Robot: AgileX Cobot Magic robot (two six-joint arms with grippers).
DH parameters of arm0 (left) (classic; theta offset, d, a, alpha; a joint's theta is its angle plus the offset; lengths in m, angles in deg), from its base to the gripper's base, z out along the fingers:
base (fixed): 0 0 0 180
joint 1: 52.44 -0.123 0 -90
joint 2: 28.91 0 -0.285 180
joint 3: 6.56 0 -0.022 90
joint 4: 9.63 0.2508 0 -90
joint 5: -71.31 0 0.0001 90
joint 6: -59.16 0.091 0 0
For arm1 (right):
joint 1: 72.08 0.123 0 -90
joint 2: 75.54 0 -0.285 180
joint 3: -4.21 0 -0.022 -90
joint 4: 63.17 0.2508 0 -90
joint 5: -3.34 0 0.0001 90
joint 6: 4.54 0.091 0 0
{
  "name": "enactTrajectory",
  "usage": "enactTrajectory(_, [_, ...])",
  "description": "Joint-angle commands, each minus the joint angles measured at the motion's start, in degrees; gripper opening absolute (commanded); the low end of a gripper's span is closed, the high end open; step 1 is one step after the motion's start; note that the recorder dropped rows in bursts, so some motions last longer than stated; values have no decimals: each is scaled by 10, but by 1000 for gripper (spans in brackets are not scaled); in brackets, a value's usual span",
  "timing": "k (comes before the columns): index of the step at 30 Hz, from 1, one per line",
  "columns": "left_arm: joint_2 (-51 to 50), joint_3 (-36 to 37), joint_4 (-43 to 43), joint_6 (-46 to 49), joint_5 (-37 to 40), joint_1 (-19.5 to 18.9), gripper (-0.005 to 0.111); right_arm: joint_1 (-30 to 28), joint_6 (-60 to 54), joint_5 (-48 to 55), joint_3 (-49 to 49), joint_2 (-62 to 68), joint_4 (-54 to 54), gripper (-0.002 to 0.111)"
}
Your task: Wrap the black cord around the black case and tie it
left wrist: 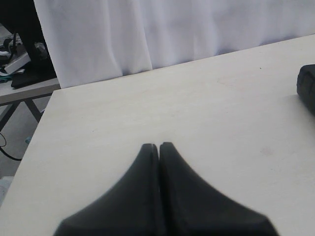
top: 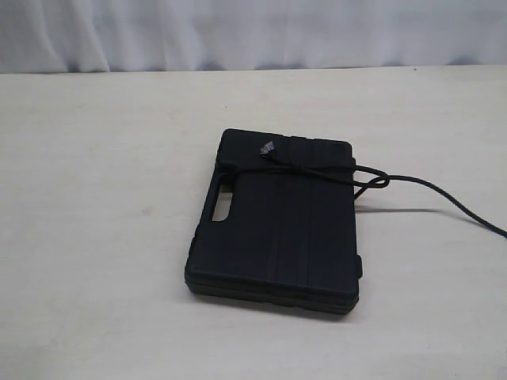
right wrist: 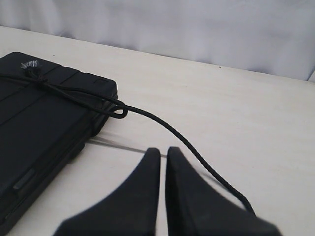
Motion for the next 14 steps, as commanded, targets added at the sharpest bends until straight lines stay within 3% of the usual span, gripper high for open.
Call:
enactTrajectory(1, [2, 1, 0, -1, -4, 0, 0, 1, 1, 2, -2, -3, 0, 4])
enactTrajectory(14, [2, 1, -2, -1, -4, 0, 0, 1, 1, 2, -2, -3, 0, 4])
